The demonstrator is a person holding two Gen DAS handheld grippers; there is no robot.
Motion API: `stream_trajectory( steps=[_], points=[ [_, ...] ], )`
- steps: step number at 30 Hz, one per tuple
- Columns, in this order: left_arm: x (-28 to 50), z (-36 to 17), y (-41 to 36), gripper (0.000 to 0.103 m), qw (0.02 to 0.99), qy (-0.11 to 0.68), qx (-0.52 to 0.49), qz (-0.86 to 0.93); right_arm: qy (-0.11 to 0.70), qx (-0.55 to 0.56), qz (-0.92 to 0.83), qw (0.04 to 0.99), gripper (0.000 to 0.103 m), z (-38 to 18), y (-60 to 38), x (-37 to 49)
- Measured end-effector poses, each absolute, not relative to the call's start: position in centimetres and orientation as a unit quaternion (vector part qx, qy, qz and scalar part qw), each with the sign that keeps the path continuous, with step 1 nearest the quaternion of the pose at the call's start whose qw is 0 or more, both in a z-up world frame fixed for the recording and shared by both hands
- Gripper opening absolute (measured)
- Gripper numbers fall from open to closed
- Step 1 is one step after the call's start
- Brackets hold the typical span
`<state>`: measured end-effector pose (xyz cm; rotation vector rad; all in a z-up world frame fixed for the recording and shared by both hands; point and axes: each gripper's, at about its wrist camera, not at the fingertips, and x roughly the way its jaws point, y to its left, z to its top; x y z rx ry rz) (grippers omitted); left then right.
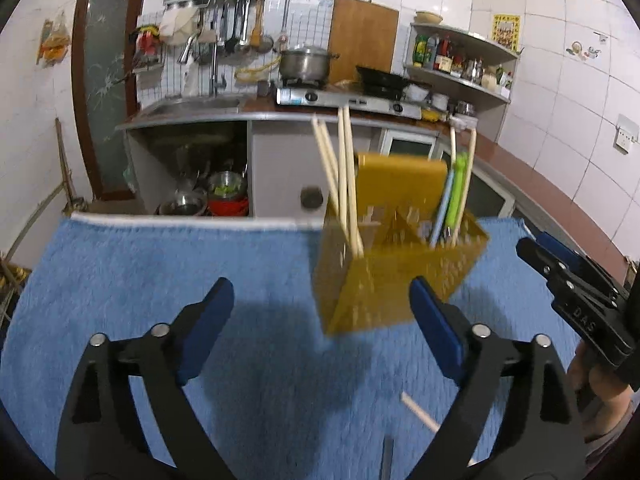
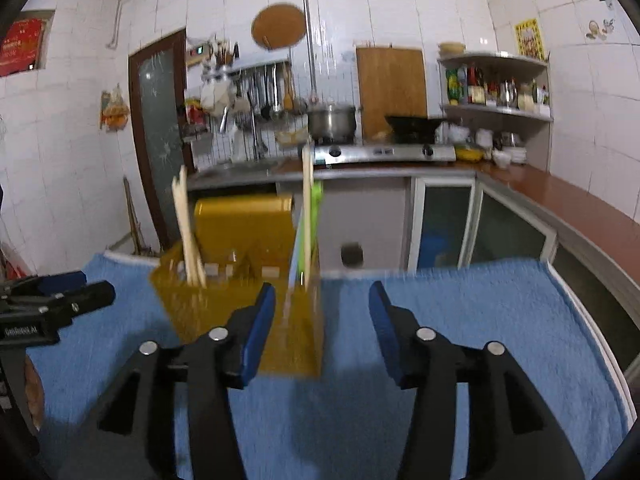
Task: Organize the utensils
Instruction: 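Grasp a dark utensil with the left gripper while the right gripper grasps a chopstick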
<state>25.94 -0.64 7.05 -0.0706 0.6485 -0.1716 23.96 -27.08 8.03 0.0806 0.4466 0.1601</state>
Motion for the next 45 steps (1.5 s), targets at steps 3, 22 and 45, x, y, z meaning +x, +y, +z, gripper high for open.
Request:
stream_trajectory(
  steps=[3,22,45],
  points=[
    [24.0,5.3,-0.7,0.091,0.936,0.34,-0.029,-0.086,0.242,0.034,0.078,0.966,0.059,6.6,-27.1,21.5],
    [18.5,-4.5,-5.0,0.066,0.879,0.461,0.026,-0.12,0.319,0.039,0.013,0.947,0.063,-0.2,-29.6,17.0],
    [18.8,-4.3,-3.7,0.009,0.891,0.443,0.017,-0.094,0.346,0.023,0.082,0.935,0.063,-0.7,-24.7,17.2]
  ],
)
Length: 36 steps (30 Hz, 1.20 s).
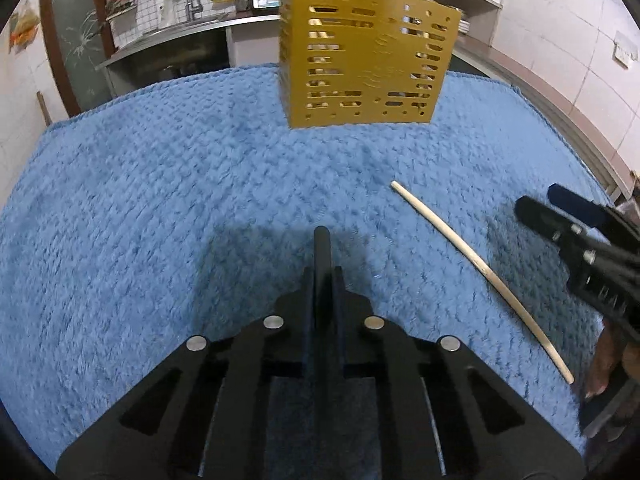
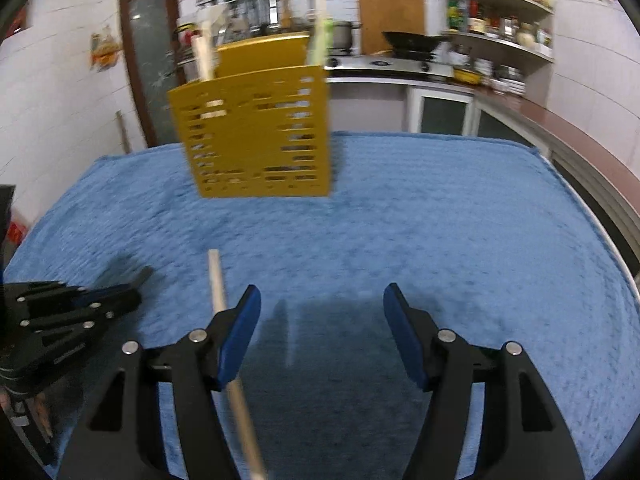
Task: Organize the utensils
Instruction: 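Grasp a dark utensil with the left gripper while the right gripper grasps a chopstick, then lift both held utensils upright and lower them into the yellow holder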
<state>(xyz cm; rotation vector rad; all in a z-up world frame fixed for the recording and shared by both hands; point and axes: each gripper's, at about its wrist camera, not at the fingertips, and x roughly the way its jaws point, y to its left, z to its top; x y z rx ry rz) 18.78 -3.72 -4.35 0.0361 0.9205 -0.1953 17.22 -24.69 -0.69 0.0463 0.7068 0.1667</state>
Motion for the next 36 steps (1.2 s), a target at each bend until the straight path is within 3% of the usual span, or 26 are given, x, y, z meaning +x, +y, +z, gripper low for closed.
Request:
stream_trajectory(
  steps=[6,11,14,16,18,36],
  points=[
    [18.8,-4.5,-3.5,0.009,0.892,0.442,0.009,-0.094,0.367,-0.008,0.131,0.921,0.062,-1.3,-21.1,18.1],
    [18.8,-4.6,-3.6,0.009,0.893,0.44,0.012,-0.093,0.409,-0.025,0.135,0.902,0.041,-2.3,-20.0,19.2],
    [18.8,-4.6,-3.6,0.009,0.893,0.44,0.012,-0.092,0.415,-0.017,0.134,0.9,0.036,-2.4,-20.2,19.3],
    [18.8,-4.6,-3.6,0.009,0.894,0.439,0.013,-0.091,0.413,-0.014,0.129,0.902,0.013,-2.3,-20.4,19.1],
    [18.8,-4.6,-3.6,0.009,0.894,0.438,0.013,-0.091,0.412,-0.015,0.119,0.903,0.006,-2.3,-20.8,18.9],
    [20.4,-4.5,-3.5,0.009,0.89,0.446,0.001,-0.091,0.452,-0.002,0.075,0.889,0.007,-2.0,-23.1,20.1]
  ],
)
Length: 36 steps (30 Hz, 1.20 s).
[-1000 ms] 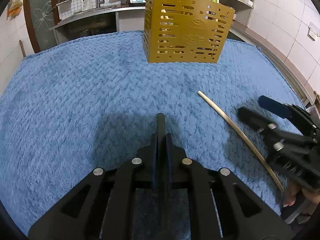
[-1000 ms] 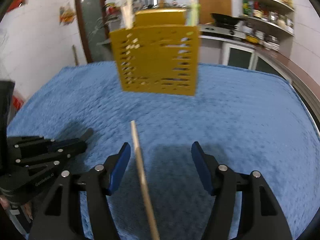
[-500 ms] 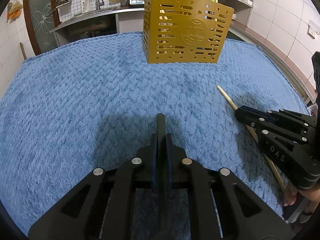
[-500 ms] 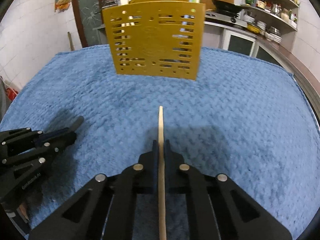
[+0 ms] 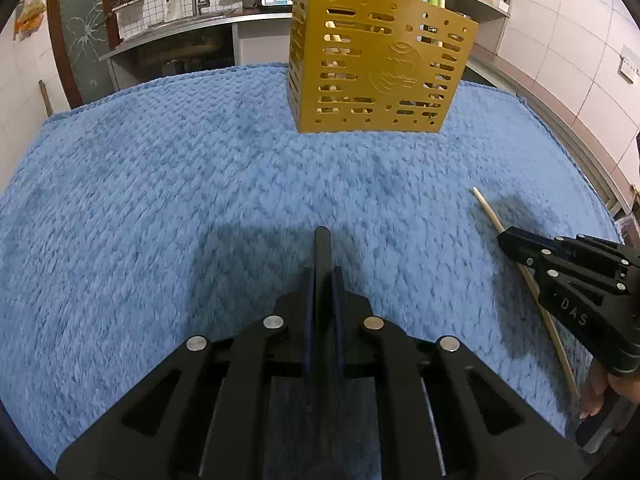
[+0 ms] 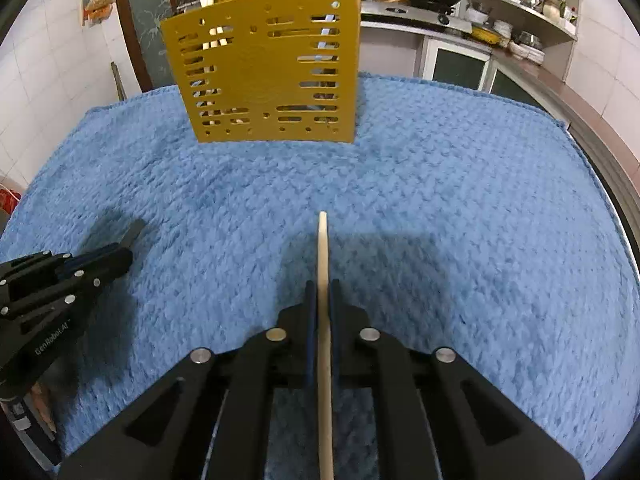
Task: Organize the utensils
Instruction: 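Lift both held utensils upright and lower them into the yellow holder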
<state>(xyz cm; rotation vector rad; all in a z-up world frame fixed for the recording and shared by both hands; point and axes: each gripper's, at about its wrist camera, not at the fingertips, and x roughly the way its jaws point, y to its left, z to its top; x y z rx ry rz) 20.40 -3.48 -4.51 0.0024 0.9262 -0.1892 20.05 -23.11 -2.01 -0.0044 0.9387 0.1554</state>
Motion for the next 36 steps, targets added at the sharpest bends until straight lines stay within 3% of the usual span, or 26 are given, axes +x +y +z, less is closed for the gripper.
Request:
stream_trajectory(
  steps=[16,36],
  points=[
    [21.7,-3.8,-2.7,0.008,0.881,0.458,-0.039,-0.112,0.475,0.016,0.089,0.875,0.006,-1.7,-23.7,22.3],
    [22.0,3.3,-3.2,0.002,0.911,0.377,-0.05,-0.16,0.33,0.069,0.088,0.937,0.006,6.1,-27.8,19.3]
  ],
)
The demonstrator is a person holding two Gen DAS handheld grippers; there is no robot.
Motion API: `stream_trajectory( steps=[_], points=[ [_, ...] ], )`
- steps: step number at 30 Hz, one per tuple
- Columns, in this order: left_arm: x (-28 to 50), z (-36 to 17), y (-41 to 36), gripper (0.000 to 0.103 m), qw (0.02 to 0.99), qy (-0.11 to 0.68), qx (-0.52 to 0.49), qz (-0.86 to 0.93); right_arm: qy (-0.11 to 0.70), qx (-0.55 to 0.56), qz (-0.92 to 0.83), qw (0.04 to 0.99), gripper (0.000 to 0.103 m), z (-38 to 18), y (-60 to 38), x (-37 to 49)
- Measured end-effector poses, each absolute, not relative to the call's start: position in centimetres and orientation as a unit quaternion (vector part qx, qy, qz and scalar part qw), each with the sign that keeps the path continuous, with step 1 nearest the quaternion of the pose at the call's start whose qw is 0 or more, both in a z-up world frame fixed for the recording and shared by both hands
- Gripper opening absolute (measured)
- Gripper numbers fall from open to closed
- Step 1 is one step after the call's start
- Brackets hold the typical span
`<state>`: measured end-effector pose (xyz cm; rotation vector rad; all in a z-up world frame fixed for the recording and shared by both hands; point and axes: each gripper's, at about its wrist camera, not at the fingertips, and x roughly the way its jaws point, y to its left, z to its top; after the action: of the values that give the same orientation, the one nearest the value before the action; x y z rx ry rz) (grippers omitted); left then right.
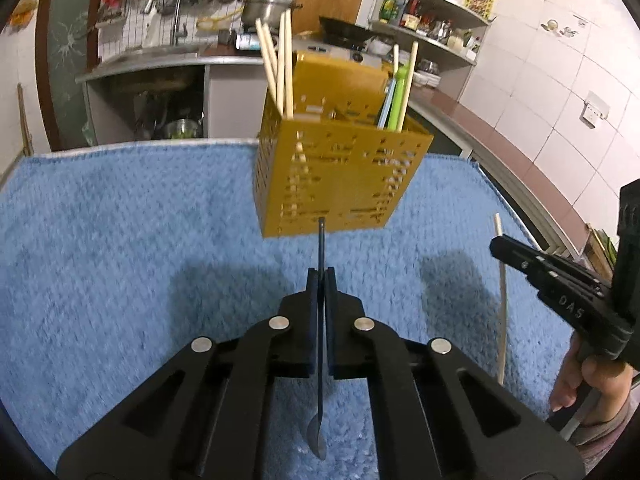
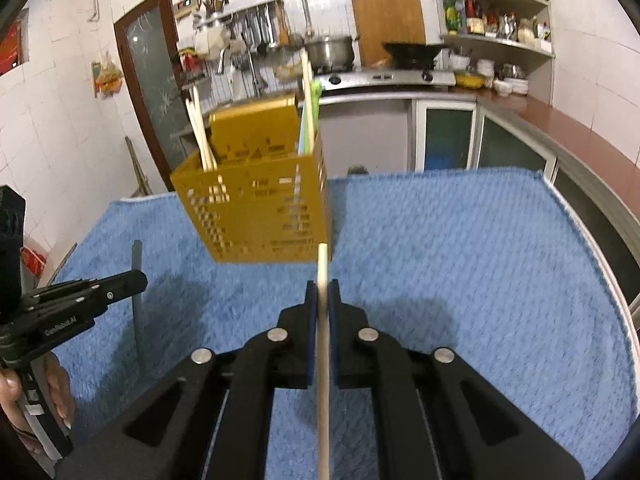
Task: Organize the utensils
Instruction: 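Lift both held utensils upright and lower them into the yellow holder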
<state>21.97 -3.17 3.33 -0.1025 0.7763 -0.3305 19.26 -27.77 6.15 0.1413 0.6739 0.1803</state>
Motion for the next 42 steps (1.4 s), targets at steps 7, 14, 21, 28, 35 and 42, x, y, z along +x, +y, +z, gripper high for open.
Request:
stream_trajectory(
  steps=[7,14,21,28,35,42],
  points=[
    [21.9,4.8,-3.3,0.002,0.919,0.355,-0.037,-0.167,0.283,0.077,0.074,0.953,0.006,8.7,-28.5,18.9],
    [22.1,7.1,-2.4,0.002,0.926,0.33,-0.045,-0.176,0.228,0.088,0.069,0.967,0.006,11.8,-28.8,18.7],
    [23.7,12.6,-2.1,0.002,0.94,0.287,-0.052,-0.176,0.154,0.097,0.072,0.981,0.006,17.4,-28.7,20.8],
    [27.0,18.7,-2.3,0.002,0.958,0.237,-0.035,-0.158,0.071,0.081,0.067,0.992,0.006,22.7,-27.2,24.5],
    [31.9,19.5,-3.6,0.002,0.966,0.215,-0.018,-0.143,0.019,0.082,0.065,0.994,0.006,23.5,-26.2,28.6],
    [35.2,15.1,-4.4,0.002,0.963,0.231,-0.008,-0.139,0.022,0.087,0.068,0.994,0.006,19.3,-25.9,31.8]
  ],
)
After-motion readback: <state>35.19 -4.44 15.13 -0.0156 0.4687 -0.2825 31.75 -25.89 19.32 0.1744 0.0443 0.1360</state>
